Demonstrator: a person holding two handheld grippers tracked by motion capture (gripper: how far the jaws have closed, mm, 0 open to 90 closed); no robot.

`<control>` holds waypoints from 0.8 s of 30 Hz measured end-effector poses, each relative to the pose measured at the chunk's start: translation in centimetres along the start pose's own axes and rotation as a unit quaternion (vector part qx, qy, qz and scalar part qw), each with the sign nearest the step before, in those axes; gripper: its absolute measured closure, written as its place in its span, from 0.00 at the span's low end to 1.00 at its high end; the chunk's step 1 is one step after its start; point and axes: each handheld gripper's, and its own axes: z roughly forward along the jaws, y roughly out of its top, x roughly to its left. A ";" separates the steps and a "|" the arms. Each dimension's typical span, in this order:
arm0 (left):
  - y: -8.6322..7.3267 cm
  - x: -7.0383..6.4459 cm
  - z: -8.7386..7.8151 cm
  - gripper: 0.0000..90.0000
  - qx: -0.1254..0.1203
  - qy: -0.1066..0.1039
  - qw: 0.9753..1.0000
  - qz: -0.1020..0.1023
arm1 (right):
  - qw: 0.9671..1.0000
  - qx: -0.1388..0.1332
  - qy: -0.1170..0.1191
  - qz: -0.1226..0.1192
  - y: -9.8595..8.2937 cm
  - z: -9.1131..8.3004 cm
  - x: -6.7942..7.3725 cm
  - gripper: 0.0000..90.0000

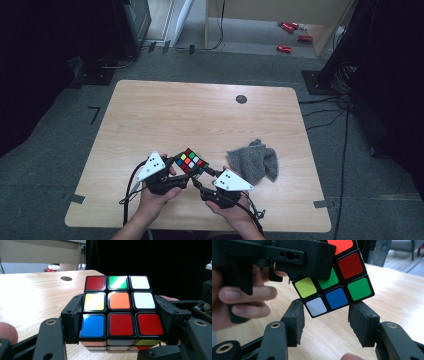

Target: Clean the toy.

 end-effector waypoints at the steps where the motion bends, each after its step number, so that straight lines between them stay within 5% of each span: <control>1: 0.1 0.0 0.0 0.38 0.003 0.000 1.000 0.001 | 1.000 -0.001 -0.002 -0.009 0.0 -0.1 0.0 0.53; 16: 0.7 0.7 0.4 0.36 0.067 -0.020 0.997 -0.034 | 0.996 0.006 -0.016 -0.093 -0.5 -0.3 0.0 0.55; 24: 0.9 0.9 0.5 0.36 0.085 -0.036 0.995 -0.047 | 0.993 0.008 -0.014 -0.113 -0.4 -0.5 -0.1 0.55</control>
